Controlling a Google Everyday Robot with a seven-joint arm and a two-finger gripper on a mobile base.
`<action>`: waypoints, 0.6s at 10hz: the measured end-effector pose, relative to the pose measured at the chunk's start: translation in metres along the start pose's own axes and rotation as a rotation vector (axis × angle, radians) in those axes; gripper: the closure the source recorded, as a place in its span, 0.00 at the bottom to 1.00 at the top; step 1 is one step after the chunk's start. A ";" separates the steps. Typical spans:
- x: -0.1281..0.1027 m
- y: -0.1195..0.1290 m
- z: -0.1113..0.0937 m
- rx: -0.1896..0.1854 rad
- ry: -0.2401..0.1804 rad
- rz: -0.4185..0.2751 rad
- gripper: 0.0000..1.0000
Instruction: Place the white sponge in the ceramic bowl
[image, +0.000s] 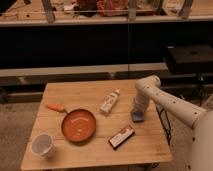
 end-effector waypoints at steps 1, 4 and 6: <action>0.000 0.000 0.000 0.001 0.000 0.000 1.00; 0.005 -0.006 -0.011 -0.001 0.020 -0.013 1.00; 0.006 -0.006 -0.014 -0.001 0.021 -0.014 1.00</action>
